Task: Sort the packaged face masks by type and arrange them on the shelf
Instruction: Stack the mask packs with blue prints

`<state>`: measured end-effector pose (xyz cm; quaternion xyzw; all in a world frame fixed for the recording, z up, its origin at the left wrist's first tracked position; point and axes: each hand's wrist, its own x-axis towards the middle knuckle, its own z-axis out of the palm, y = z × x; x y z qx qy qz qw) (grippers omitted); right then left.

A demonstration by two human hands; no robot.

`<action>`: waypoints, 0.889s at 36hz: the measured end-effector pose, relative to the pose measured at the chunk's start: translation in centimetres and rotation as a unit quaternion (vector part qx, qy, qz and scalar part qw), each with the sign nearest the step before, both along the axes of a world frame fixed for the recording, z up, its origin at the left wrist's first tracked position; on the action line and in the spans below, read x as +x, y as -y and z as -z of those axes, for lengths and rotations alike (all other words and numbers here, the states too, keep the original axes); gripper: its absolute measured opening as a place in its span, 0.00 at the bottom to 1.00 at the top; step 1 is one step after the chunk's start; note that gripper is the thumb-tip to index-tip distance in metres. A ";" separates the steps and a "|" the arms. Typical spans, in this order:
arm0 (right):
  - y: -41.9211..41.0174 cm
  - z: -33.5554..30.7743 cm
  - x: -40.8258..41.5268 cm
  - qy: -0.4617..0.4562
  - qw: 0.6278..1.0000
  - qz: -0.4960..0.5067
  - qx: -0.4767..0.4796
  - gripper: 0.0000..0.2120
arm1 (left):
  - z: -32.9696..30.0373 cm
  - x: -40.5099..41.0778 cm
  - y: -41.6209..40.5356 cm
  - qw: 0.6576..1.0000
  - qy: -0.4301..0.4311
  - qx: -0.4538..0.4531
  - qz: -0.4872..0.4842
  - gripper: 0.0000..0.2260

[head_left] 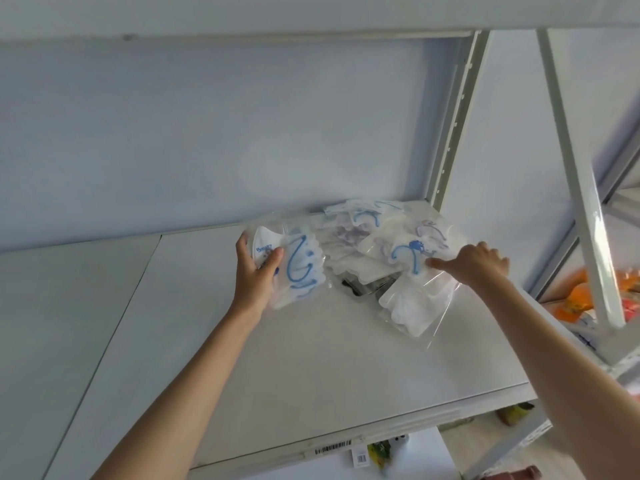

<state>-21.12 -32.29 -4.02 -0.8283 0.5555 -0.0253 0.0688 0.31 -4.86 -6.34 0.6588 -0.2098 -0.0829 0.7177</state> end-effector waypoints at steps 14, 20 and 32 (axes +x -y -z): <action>0.9 -0.9 0.2 0.418 0.890 0.018 0.182 0.15 | -0.5 -0.1 -0.6 1.000 -0.004 0.015 0.000 0.30; 0.0 -3.4 0.4 0.566 0.785 -0.021 0.253 0.10 | -0.7 0.2 -0.9 0.999 -0.005 0.031 -0.005 0.30; -6.1 -9.8 6.3 0.301 0.842 -0.420 0.155 0.10 | -2.0 0.1 -0.7 0.997 -0.011 0.059 0.053 0.26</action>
